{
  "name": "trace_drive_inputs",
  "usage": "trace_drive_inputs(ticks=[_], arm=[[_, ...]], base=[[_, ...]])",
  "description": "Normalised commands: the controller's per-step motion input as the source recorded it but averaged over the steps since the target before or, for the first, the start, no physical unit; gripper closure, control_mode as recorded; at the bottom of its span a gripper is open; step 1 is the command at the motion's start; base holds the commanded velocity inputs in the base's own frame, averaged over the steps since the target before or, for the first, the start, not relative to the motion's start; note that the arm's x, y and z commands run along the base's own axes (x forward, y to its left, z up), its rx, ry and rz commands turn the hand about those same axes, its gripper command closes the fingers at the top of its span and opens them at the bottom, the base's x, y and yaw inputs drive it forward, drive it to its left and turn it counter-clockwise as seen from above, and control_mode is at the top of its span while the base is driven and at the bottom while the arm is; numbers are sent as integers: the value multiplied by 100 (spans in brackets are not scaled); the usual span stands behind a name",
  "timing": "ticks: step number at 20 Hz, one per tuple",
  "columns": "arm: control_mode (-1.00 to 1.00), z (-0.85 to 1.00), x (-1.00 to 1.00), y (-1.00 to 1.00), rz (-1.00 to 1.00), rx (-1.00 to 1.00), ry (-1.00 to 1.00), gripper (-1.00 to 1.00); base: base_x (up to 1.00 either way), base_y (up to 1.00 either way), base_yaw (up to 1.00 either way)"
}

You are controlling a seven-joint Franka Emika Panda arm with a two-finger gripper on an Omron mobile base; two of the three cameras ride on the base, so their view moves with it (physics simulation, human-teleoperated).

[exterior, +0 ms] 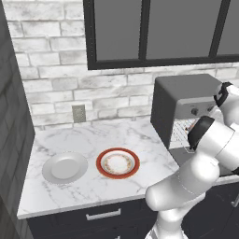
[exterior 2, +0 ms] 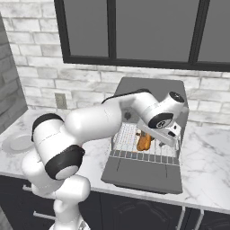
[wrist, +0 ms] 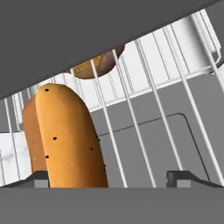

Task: Open the toaster oven door. Place the hotdog bun on the top rack in the toaster oven and place the chicken drumstick on the bottom rack.

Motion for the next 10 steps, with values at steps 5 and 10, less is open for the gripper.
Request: trace_drive_inputs(ticks=[5,10], arm=[[-100,-1,1,6,12,0,10,-100],[-100,-20,1,17,14,9,11,-100]], base=[[0,0,0],[0,0,0]])
